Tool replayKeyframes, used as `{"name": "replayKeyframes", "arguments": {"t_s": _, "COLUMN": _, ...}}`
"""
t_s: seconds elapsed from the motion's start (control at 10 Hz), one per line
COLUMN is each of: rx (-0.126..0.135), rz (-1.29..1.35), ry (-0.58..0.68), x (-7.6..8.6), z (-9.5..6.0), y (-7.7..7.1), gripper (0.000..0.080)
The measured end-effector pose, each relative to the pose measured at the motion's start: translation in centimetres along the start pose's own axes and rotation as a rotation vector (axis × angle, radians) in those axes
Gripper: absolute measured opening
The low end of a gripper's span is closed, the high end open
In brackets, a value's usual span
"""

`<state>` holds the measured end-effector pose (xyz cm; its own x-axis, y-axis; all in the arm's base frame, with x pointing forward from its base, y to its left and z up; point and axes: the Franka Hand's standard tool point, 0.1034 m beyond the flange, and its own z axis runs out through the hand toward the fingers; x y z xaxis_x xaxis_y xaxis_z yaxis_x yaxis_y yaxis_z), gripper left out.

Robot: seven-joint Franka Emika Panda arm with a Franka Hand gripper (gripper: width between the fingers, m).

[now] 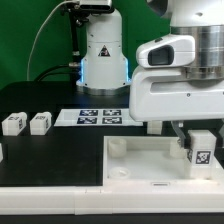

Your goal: Assemble one leg

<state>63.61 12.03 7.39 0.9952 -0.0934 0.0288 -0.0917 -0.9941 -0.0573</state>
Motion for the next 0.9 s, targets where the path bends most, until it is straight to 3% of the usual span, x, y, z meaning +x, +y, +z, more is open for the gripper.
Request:
{"name": "replayKeyframes", "arguments": {"t_s": 0.1, "rx": -0.003, "rz": 0.003, "ry": 0.000, "x": 0.0, "z": 0.1, "y": 0.3, "gripper": 0.0294}}
{"name": "replayKeyframes", "arguments": {"t_s": 0.3, "rx": -0.003, "rz": 0.028, "ry": 0.001, "x": 0.1, "z": 0.1, "y": 0.3, "gripper": 0.0294}}
{"name": "replayKeyframes", "arguments": {"t_s": 0.5, "rx": -0.009, "rz": 0.296, "ry": 0.007, "x": 0.0, "z": 0.0, "y": 0.5, "gripper": 0.0294}}
{"name": "replayKeyframes", "arguments": {"t_s": 0.9, "rx": -0.088, "rz": 0.741, "ry": 0.018, "x": 0.1, "z": -0.2, "y": 3.6, "gripper": 0.0304}}
